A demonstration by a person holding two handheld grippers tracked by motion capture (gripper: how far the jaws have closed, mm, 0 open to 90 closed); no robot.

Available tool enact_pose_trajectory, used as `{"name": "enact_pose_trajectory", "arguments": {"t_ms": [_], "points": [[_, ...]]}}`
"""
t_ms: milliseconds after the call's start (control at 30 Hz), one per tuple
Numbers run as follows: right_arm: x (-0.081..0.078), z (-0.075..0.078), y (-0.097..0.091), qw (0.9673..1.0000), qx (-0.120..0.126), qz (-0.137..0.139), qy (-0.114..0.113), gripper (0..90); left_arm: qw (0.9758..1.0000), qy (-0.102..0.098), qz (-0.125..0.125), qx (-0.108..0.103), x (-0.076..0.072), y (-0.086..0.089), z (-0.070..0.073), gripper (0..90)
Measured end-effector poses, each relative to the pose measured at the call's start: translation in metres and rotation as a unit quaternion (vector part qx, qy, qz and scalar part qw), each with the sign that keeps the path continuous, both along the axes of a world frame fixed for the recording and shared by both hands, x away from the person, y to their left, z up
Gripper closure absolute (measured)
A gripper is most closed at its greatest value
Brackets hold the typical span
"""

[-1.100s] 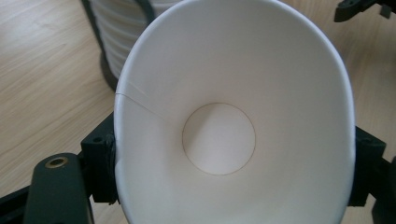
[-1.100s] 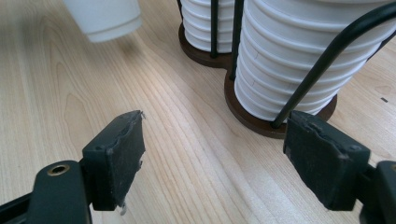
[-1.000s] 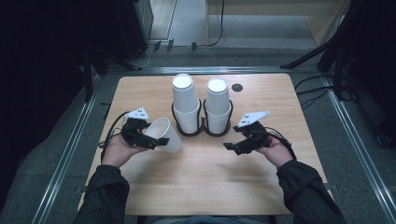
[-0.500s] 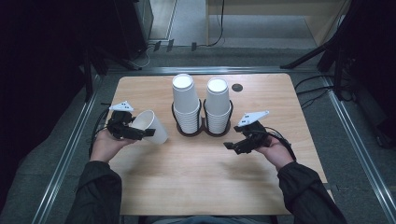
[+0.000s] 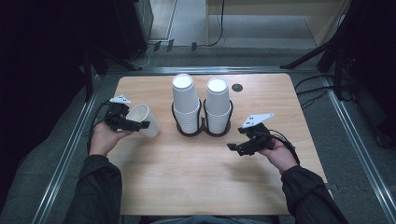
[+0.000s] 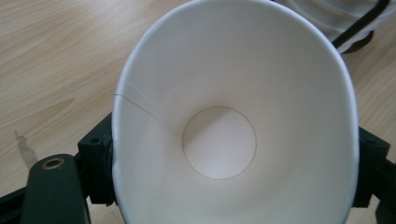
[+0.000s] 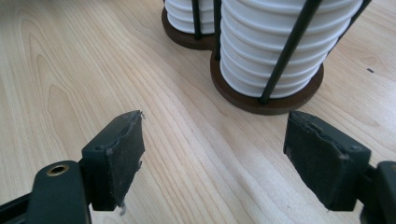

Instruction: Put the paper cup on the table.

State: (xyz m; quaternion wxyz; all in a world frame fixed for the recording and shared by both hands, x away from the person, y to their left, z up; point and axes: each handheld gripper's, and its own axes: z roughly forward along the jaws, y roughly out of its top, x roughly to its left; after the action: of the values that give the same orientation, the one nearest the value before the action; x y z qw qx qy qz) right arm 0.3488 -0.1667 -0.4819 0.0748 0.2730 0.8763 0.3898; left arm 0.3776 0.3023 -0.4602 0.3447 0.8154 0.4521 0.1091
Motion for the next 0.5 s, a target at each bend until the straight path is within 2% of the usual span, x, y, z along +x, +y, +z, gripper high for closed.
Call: {"name": "enact_pose_trajectory", "arguments": {"t_ms": [100,267,333,400,500], "points": [[-0.001,-0.001,-0.003,1.0,-0.003,-0.002,0.0,20.5,0.9999,0.005,0.009,-0.01,0.005,0.005,-0.002,16.5],[-0.001,-0.001,-0.01,0.9999,0.0,-0.014,0.0,20.5,0.9997,0.005,0.021,0.008,0.011,0.009,-0.004,15.4],[-0.001,-0.001,-0.012,0.9999,0.0,-0.016,0.0,20.5,0.9995,0.004,0.02,0.026,0.014,0.008,-0.005,14.6],[-0.002,-0.001,-0.013,0.9998,-0.002,-0.018,0.001,20.5,0.9995,0.009,0.017,0.026,0.016,0.006,-0.007,14.2],[-0.002,-0.002,-0.014,0.9998,-0.003,-0.017,0.0,20.5,0.999,0.008,0.019,0.041,0.018,0.003,-0.009,13.2]]}}
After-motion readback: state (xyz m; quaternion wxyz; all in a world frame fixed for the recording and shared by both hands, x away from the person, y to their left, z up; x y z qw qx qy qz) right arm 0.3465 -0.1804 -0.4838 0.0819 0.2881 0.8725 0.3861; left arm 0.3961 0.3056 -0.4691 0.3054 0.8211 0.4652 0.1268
